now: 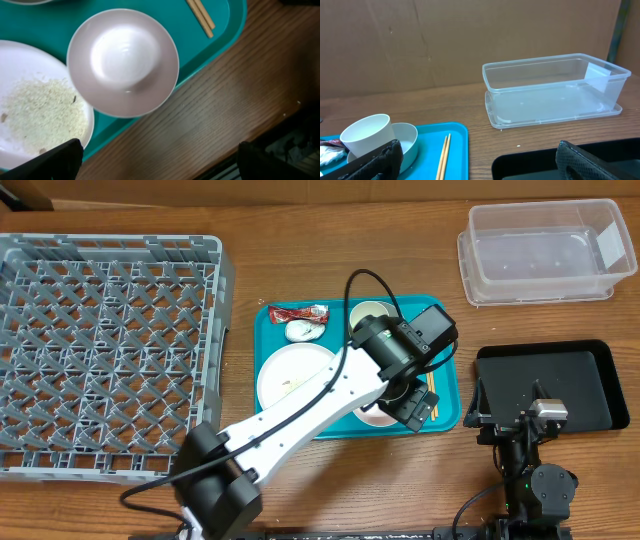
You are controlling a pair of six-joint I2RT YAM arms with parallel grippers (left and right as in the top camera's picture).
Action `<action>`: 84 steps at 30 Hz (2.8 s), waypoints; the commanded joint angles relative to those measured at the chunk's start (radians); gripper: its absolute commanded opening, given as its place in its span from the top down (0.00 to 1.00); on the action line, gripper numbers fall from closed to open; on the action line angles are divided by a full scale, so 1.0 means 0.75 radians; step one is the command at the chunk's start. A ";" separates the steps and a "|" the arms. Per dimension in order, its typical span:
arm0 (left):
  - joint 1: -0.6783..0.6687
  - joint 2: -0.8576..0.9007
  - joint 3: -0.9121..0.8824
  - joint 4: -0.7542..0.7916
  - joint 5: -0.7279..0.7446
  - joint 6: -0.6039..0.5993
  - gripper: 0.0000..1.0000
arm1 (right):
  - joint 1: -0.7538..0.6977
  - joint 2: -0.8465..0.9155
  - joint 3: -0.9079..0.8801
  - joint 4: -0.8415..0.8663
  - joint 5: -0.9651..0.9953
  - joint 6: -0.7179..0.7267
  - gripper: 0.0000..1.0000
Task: Sort waste into correct bins and load items into the dishwasher
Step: 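Move the left gripper over the tray toward the small white bowl, then grasp the rim of the small white bowl with the left gripper, then carry the white bowl left and lower it into the dish rack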
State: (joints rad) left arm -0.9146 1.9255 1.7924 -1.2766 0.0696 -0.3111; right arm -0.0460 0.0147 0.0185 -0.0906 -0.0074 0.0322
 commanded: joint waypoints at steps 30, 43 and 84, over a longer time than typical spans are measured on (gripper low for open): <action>-0.056 0.363 0.027 0.172 0.048 -0.165 0.52 | -0.007 -0.016 -0.014 0.009 0.009 -0.004 0.00; -0.083 0.371 0.021 0.214 -0.033 -0.165 0.48 | -0.007 -0.016 -0.014 0.009 0.009 -0.004 0.00; 0.018 0.369 0.729 -0.325 0.032 -0.113 0.96 | -0.007 -0.016 -0.014 0.009 0.009 -0.004 0.01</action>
State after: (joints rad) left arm -0.9405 2.1979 2.2181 -1.4673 0.0826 -0.4370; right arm -0.0460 0.0147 0.0185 -0.0898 -0.0071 0.0326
